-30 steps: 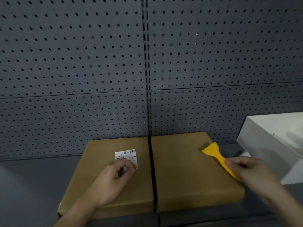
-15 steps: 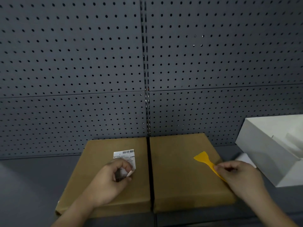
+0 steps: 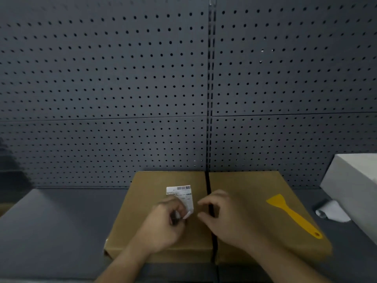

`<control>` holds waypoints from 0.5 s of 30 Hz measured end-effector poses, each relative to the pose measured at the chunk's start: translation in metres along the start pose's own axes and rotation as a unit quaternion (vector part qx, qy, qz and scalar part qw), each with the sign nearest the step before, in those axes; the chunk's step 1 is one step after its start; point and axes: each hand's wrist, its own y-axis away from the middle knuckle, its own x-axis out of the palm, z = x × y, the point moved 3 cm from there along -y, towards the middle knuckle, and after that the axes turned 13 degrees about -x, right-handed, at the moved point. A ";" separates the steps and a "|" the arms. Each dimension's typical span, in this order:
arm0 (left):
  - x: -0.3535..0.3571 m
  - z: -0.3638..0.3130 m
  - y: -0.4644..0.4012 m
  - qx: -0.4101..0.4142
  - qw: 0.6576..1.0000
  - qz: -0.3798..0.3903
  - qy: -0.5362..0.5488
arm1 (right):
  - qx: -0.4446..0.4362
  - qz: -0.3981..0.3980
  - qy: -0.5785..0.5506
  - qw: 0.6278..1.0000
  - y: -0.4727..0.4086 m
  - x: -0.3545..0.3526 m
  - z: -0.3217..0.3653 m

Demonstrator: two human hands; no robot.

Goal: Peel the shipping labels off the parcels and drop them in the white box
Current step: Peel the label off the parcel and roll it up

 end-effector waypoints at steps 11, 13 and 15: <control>-0.006 0.003 -0.006 0.000 1.000 0.000 0.011 | -0.009 0.023 -0.004 1.000 -0.021 0.030 0.001; -0.012 0.007 -0.006 -0.003 1.000 0.011 0.021 | -0.005 0.020 -0.002 1.000 -0.021 0.031 0.002; -0.019 0.013 -0.007 -0.001 0.999 0.029 0.017 | 0.002 0.011 -0.006 1.000 -0.021 0.032 0.001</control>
